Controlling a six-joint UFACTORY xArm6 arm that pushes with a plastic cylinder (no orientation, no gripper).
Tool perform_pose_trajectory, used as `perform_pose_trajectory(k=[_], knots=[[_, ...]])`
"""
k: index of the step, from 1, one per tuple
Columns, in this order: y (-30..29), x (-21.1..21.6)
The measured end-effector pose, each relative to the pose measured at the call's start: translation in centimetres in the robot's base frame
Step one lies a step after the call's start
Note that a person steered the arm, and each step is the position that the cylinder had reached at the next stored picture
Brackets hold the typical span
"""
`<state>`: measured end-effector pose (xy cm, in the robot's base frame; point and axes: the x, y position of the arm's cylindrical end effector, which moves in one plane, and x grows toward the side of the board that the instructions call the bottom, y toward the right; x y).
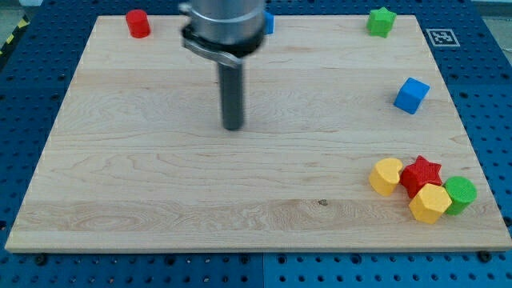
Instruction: Move the red circle towards the bottom center
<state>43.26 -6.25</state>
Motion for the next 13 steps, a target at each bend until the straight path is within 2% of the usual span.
perform_pose_trajectory(k=[2, 3, 5, 7, 8, 10, 13], knots=[[-13.9, -7.0], [-18.3, -10.8], [-19.6, -22.4], [-18.8, -23.2], [-16.1, -22.8], [-14.4, -20.5], [-7.8, -18.5]])
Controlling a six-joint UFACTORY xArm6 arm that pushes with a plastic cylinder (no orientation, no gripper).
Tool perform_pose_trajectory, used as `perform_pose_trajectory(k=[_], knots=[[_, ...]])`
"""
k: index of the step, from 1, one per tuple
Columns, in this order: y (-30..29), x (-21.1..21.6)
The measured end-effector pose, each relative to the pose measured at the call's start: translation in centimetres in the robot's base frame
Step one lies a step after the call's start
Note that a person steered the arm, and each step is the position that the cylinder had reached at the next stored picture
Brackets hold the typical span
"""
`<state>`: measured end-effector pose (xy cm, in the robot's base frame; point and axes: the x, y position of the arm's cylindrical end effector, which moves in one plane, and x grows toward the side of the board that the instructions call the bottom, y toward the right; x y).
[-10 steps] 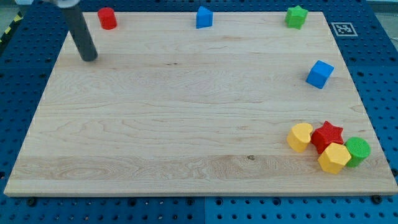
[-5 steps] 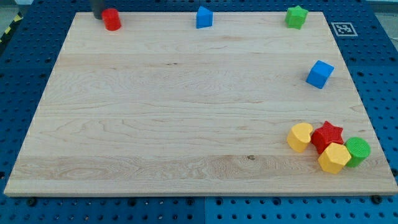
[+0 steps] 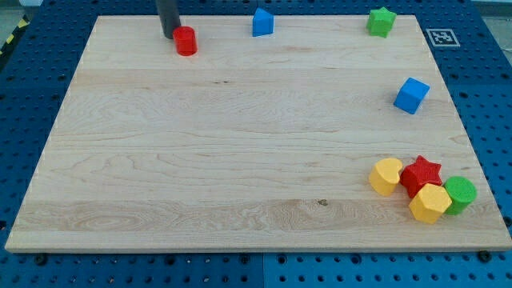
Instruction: Move the red circle towards the bottom center
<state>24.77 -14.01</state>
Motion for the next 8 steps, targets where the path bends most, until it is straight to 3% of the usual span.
perform_pose_trajectory(k=[5, 8], knots=[[10.5, 11.1], [6.6, 19.2]])
